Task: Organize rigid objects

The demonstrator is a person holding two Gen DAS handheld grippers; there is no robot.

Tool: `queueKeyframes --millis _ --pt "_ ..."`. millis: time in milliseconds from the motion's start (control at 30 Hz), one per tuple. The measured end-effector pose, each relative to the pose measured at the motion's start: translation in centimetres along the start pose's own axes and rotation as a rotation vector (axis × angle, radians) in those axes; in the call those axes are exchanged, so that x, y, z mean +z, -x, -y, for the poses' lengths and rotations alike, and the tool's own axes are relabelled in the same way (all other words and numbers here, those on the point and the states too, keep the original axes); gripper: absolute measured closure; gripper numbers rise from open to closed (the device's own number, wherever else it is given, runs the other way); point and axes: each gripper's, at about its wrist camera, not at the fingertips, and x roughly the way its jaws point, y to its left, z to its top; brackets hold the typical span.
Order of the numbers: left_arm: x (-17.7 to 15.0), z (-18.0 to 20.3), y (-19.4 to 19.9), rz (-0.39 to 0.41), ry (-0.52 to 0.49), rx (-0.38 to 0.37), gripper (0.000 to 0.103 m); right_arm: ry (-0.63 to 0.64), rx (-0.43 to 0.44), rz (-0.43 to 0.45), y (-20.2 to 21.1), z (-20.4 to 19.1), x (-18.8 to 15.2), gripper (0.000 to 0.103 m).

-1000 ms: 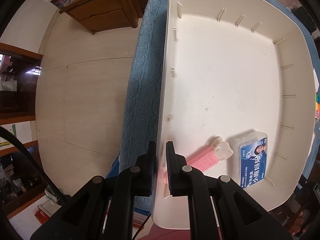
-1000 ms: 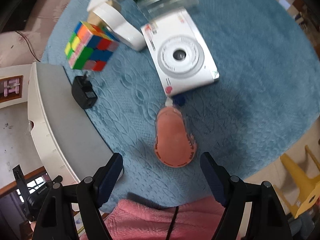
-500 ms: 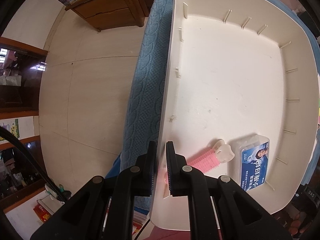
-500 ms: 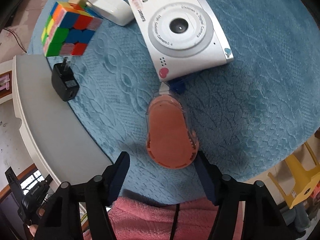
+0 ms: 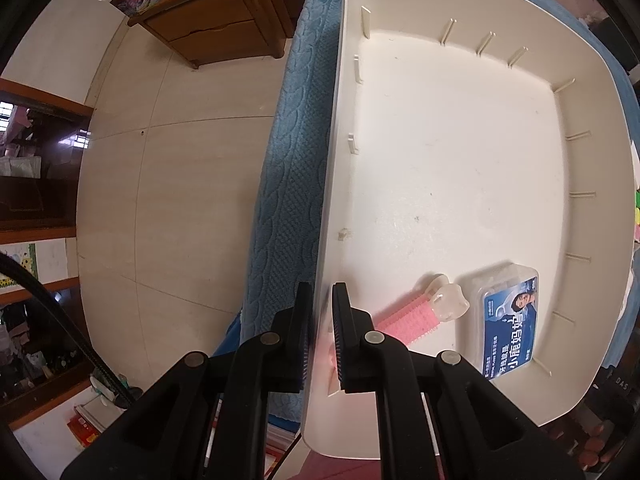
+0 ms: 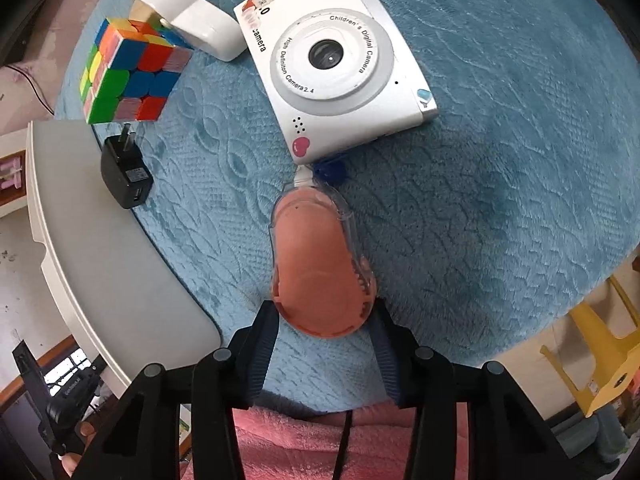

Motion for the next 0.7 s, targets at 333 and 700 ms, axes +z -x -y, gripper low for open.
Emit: queueKeyframes --millis 333,700 --pt "-2.2 -0.2 -0.2 0.007 -0.049 -0.019 0.093 0.016 0.027 0.070 1.8 0.0 -3.2 0.057" --pt "-4.2 -0.3 -0.1 0.024 -0.090 -0.041 0.093 0.135 -0.043 0.206 4.5 -3.6 -6.1 0.059"
